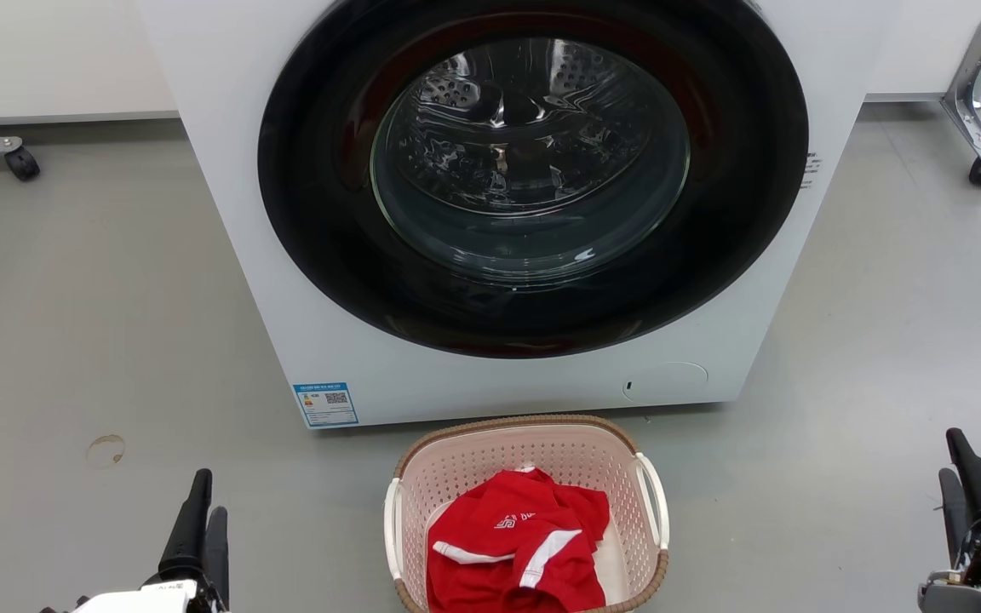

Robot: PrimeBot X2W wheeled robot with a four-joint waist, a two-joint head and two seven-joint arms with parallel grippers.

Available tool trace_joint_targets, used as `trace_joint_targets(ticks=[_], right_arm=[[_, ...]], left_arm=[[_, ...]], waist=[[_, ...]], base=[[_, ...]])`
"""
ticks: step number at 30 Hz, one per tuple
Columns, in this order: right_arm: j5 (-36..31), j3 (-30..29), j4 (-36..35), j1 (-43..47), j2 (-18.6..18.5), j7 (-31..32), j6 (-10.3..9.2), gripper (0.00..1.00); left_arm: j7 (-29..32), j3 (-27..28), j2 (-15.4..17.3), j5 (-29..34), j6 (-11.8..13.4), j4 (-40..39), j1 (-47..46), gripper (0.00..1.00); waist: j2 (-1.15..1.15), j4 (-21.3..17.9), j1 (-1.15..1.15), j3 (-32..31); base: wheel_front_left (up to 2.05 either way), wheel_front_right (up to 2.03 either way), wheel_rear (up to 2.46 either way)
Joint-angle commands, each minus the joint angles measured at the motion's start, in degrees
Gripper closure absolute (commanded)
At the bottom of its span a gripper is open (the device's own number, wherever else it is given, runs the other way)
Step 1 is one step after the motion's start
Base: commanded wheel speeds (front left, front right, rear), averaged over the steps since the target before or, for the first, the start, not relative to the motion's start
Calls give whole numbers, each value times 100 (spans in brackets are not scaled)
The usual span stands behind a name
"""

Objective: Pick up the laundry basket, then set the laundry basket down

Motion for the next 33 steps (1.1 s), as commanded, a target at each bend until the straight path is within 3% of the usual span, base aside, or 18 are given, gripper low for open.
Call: trace_joint_targets(ticks=[1, 20, 33], right_arm=[[-91, 34, -213, -216, -161, -62, 8, 0], [-1270, 232, -210, -276, -233, -381, 13, 0], [-2718, 294, -295, -321, -234, -506, 16, 0]], left_arm=[[-47, -12, 60, 72, 42, -239, -76, 0], [-351, -311, 245, 1277, 439, -538, 7, 0], [-509, -716, 553, 2387, 906, -678, -17, 0]], waist=[[0, -1, -1, -1], [0, -10, -1, -7], [0, -14, -1, -9]], base=[[0, 0, 0], [0, 0, 0], [0, 0, 0]])
